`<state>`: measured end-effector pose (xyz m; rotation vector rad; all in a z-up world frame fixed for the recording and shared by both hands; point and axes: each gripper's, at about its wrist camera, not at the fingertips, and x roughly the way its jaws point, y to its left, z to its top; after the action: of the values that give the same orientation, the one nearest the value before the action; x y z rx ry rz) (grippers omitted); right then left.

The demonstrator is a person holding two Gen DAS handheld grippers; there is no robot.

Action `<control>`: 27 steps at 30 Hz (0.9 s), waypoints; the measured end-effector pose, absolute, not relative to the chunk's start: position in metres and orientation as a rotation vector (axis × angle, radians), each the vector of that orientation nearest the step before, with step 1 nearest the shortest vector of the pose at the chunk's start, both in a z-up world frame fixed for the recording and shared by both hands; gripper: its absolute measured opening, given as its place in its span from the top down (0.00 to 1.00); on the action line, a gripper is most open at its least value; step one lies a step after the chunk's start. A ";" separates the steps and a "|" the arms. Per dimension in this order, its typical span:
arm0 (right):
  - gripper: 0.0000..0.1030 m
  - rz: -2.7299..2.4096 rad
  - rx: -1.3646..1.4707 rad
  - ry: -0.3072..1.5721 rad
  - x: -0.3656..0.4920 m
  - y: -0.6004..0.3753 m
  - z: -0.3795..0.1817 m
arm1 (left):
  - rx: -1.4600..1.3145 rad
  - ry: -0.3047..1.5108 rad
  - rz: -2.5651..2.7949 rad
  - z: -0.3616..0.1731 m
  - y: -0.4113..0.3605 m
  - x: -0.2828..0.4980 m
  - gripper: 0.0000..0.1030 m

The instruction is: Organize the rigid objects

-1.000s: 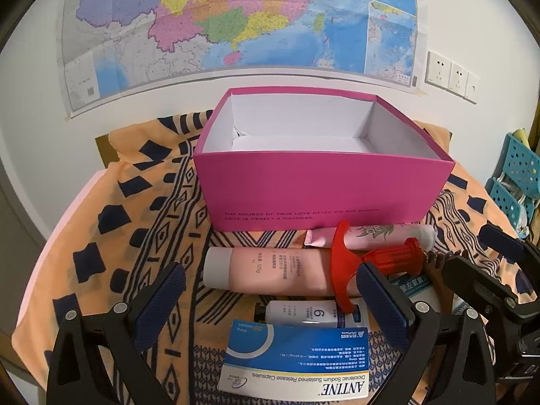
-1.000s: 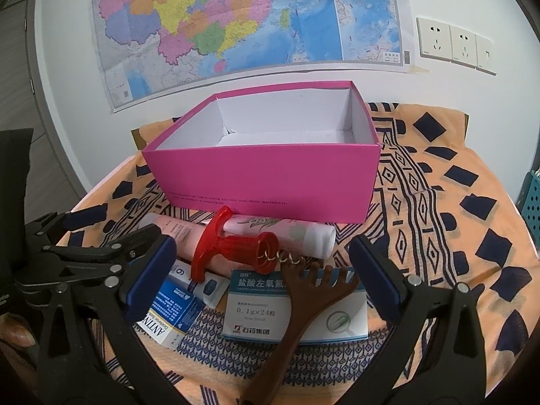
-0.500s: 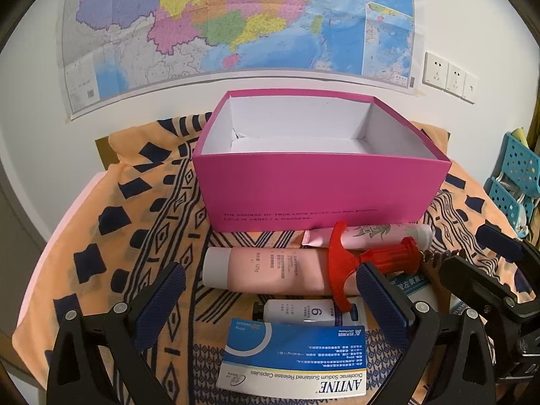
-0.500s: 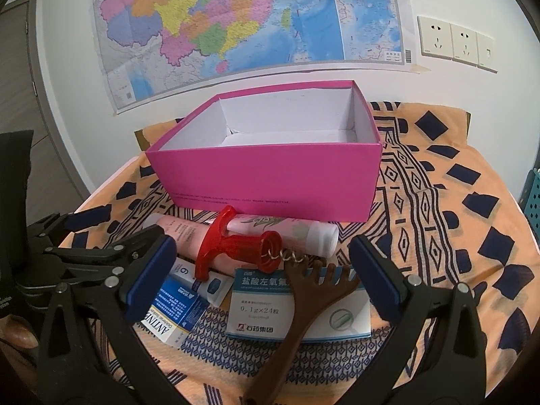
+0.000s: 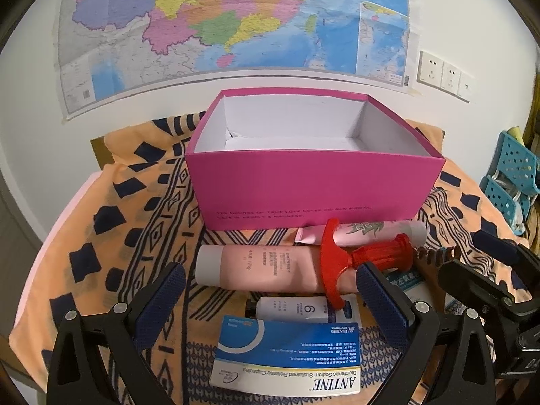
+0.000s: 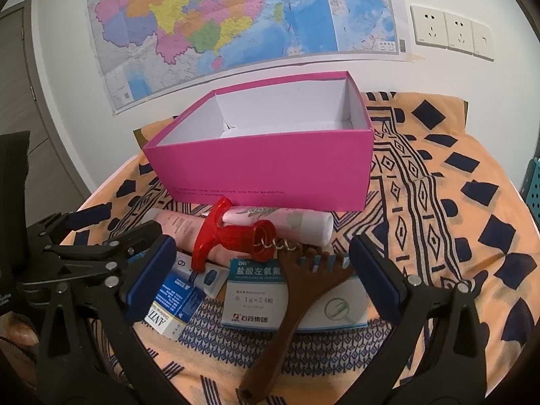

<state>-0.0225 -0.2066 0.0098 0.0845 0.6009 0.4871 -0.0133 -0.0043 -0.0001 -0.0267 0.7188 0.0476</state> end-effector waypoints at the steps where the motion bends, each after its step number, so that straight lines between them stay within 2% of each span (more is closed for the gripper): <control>1: 0.01 0.486 0.083 0.604 -0.023 -0.207 0.009 | -0.028 0.720 0.044 -0.001 -0.004 -0.014 0.00; 6: 0.03 0.474 0.082 0.635 -0.026 -0.216 0.001 | -0.029 0.722 0.018 -0.003 -0.006 -0.015 0.00; 11: 0.26 0.435 0.116 0.722 -0.024 -0.233 -0.017 | -0.022 0.726 -0.015 -0.006 -0.009 -0.017 0.00; 13: 0.29 0.423 0.146 0.760 -0.023 -0.240 -0.025 | -0.017 0.725 -0.028 -0.007 -0.012 -0.018 0.00; 15: 0.43 0.429 0.174 0.787 -0.023 -0.244 -0.031 | -0.011 0.728 -0.043 -0.008 -0.015 -0.019 0.00; 16: 0.56 0.432 0.175 0.788 -0.023 -0.244 -0.031 | -0.008 0.731 -0.050 -0.009 -0.016 -0.019 0.00; 17: 0.60 0.436 0.170 0.787 -0.024 -0.243 -0.031 | -0.005 0.736 -0.055 -0.010 -0.017 -0.019 0.00; 27: 0.60 0.428 0.046 0.777 -0.021 -0.210 -0.029 | 0.014 0.753 -0.108 -0.015 -0.026 -0.019 0.00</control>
<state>-0.0205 -0.2103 -0.0292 0.0459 0.7766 0.4279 -0.0194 -0.0255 -0.0149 0.0138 0.7533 -0.1075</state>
